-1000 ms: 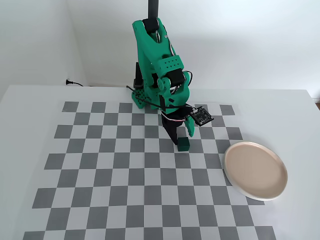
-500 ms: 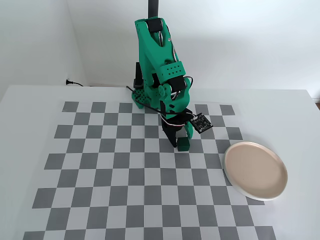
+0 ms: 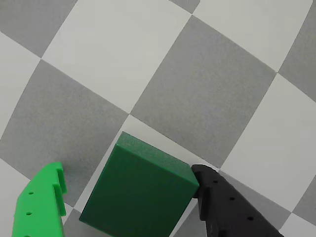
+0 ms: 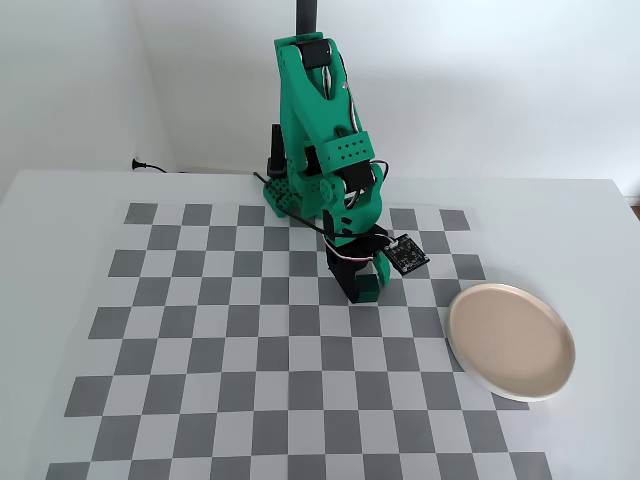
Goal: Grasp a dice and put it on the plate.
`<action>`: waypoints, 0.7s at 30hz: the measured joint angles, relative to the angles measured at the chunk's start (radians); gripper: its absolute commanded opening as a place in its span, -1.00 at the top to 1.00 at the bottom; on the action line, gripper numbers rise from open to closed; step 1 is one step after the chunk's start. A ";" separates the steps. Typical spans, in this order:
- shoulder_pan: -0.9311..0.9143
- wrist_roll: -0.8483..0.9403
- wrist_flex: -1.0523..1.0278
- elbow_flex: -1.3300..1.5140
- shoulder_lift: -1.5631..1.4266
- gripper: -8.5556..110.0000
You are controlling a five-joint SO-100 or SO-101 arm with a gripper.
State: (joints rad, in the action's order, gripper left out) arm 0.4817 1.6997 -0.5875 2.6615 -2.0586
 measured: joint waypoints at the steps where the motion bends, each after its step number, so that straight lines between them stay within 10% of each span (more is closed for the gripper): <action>1: 0.000 0.000 0.006 -0.002 0.006 0.49; 21: -0.008 0.000 0.040 -0.015 0.037 0.51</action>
State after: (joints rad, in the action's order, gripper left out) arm 0.4740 1.6997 -0.5476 2.6461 -2.0218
